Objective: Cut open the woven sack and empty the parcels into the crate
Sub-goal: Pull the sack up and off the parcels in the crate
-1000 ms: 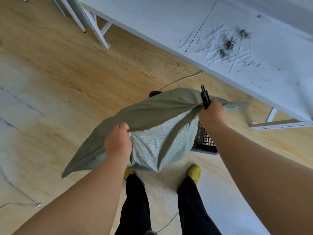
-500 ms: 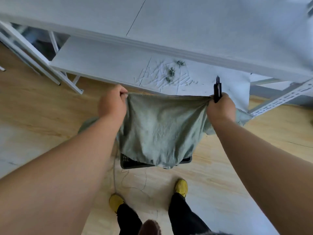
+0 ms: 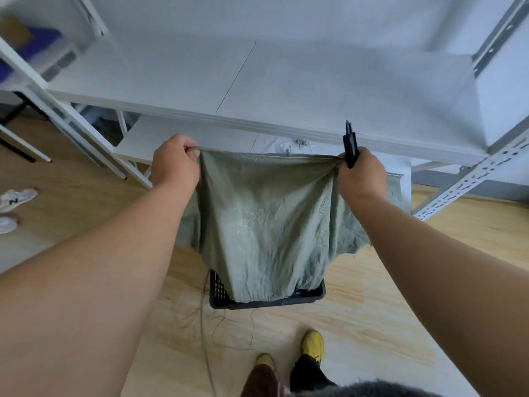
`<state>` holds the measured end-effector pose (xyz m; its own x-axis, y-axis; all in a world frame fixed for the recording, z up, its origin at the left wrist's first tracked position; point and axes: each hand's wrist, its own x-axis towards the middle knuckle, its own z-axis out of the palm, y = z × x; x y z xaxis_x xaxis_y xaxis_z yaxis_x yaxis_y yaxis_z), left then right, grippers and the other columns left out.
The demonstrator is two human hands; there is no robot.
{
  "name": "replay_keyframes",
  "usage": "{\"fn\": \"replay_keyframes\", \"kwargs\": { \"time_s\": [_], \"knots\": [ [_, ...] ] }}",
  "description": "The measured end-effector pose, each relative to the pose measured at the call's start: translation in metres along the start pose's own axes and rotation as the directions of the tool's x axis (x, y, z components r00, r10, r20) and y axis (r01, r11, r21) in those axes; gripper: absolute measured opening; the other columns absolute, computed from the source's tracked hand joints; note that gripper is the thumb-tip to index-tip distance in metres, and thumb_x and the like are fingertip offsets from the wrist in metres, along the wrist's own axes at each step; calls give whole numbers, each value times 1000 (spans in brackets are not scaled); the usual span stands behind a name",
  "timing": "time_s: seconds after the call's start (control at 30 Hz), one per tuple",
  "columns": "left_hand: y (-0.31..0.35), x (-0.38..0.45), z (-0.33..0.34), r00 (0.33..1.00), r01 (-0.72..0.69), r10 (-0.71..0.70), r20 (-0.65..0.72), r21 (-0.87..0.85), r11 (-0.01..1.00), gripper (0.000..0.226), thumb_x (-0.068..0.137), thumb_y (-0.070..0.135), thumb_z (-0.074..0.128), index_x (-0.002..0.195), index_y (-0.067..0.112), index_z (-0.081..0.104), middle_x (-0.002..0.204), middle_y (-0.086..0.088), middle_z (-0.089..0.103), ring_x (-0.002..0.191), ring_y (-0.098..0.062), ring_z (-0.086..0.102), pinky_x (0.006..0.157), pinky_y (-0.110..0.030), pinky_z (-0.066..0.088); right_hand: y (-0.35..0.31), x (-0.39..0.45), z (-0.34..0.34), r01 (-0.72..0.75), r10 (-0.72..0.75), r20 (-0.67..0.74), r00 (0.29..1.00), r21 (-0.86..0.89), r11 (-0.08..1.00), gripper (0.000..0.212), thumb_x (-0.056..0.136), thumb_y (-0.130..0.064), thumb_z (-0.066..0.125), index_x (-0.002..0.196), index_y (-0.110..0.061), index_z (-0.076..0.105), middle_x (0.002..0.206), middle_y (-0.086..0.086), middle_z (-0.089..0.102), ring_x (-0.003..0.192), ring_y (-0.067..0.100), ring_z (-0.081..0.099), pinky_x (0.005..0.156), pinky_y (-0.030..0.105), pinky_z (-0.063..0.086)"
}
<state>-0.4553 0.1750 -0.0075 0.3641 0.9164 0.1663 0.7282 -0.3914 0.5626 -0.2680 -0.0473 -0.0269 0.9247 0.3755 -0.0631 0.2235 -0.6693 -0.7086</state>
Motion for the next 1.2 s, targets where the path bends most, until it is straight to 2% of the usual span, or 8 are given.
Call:
{"fn": "replay_keyframes", "kwargs": {
  "time_s": [0.4, 0.5, 0.6, 0.7, 0.8, 0.9, 0.97, 1.2],
  "knots": [
    [5, 6, -44, 990, -47, 38, 137, 59, 997, 10, 92, 25, 57, 98, 27, 65, 110, -3, 68, 99, -28, 62, 84, -36, 51, -52, -13, -20, 170, -152, 145, 978, -120, 978, 21, 88, -19, 56, 108, -15, 61, 96, 8, 68, 90, 30, 63, 71, 37, 52],
    [-1, -1, -40, 998, -42, 42, 48, 0, 999, 11, 94, 22, 55, 99, 25, 64, 108, 0, 67, 94, -24, 61, 76, -32, 47, -49, -16, -15, 154, -145, 64, 987, -155, 976, 19, 89, -20, 55, 107, -16, 60, 95, 7, 65, 88, 29, 61, 67, 35, 48],
    [-8, -16, -32, 977, -82, 62, 202, 91, 992, 9, 95, 24, 57, 96, 26, 65, 108, -1, 67, 90, -22, 60, 72, -29, 43, -45, -20, -8, 182, -136, 190, 972, -250, 951, 24, 86, -20, 56, 109, -18, 62, 93, 7, 67, 86, 30, 64, 70, 38, 55],
    [-13, -16, -32, 998, -40, 38, 51, 52, 998, 11, 97, 24, 54, 101, 20, 63, 109, -2, 64, 89, -21, 57, 71, -30, 41, -39, -20, -5, 150, -139, 66, 988, -234, 961, 20, 88, -21, 55, 107, -17, 61, 96, 8, 65, 90, 32, 62, 66, 35, 48],
    [-20, -18, -30, 984, -93, 71, 165, 134, 987, 11, 96, 26, 55, 101, 23, 64, 108, -2, 65, 91, -23, 59, 71, -31, 43, -37, -20, 0, 164, -135, 117, 984, -290, 943, 18, 88, -22, 55, 106, -18, 61, 94, 8, 65, 86, 31, 61, 65, 34, 46],
    [-23, -15, -31, 995, -84, 80, 58, 75, 994, 12, 96, 25, 54, 101, 20, 63, 108, -3, 63, 93, -24, 60, 72, -31, 44, -37, -19, 2, 154, -152, 27, 988, -233, 960, 14, 89, -21, 53, 102, -18, 58, 96, 7, 63, 86, 31, 59, 63, 33, 41],
    [-24, -19, -30, 978, -119, 91, 188, 144, 982, 13, 95, 26, 56, 102, 21, 65, 107, -3, 66, 96, -26, 61, 75, -32, 47, -37, -21, 5, 196, -154, 156, 976, -304, 932, 15, 89, -26, 55, 101, -18, 60, 91, 6, 63, 81, 30, 58, 63, 32, 43],
    [-22, -21, -33, 987, -114, 98, 126, 122, 986, 12, 94, 26, 56, 103, 23, 64, 106, -1, 67, 97, -25, 61, 81, -38, 52, -43, -30, 14, 207, -160, 169, 973, -316, 926, 15, 87, -24, 57, 101, -20, 61, 86, 5, 61, 87, 33, 62, 65, 34, 47]
  ]
}}
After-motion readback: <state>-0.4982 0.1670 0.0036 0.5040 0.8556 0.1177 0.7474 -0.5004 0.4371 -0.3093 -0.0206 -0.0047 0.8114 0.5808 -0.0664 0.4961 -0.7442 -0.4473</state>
